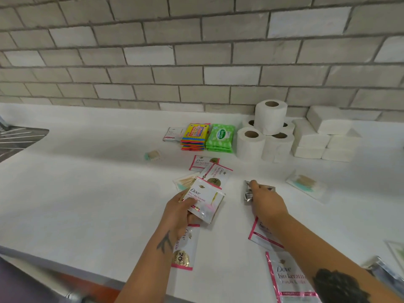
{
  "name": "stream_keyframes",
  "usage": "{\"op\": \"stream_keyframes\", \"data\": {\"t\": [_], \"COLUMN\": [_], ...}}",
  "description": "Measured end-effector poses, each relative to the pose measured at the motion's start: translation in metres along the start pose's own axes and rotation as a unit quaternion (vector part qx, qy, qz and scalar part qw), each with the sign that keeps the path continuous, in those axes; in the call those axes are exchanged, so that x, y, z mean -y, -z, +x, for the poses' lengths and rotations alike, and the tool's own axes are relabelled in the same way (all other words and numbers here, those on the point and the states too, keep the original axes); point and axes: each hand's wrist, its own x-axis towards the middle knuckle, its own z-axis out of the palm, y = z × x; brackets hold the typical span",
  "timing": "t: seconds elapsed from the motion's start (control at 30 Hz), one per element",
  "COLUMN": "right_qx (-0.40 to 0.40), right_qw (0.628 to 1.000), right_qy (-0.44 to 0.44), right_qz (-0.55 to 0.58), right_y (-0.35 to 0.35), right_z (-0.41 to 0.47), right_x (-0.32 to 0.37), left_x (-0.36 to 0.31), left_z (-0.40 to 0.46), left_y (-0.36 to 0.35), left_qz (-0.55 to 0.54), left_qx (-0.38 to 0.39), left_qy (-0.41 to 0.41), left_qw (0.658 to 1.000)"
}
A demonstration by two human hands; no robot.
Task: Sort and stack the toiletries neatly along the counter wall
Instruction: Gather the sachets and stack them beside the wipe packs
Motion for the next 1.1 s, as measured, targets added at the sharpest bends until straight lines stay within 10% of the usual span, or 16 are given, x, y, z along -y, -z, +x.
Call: {"op": "stream_keyframes", "data": {"t": [0.2, 0.43, 0.6, 0.8, 1.1], "right_qx": [-0.11, -0.072, 0.008, 0.012, 0.038], "right_qw": [0.971, 0.693, 0.627, 0.676, 0.917], "right_qy": [-0.058, -0.209, -0.177, -0.164, -0.023], "right_qz": [0.205, 0.686, 0.758, 0.718, 0.397], "right_y": [0.015, 0.039, 0.038, 0.034, 0.057], "right_z": [-0.004, -0.011, -0.027, -0.037, -0.02], "right_x": [-0.01, -0.009, -0.005, 0.0, -0.007], "left_x": [0.004, 0.007, 0.013, 0.017, 0.019], "left_z": [0.004, 0.001, -0.007, -0.019, -0.03], "left_y": [-0.013, -0.036, -0.052, -0.065, -0.066], "left_qz": [-0.083, -0.163, -0.184, -0.167, -0.079], "left_qx": [-0.004, 0.001, -0.002, 0.018, 0.064], "left_qy": [0.014, 0.007, 0.005, 0.007, 0.012], "left_qw": [0.996, 0.987, 0.983, 0.986, 0.995]}}
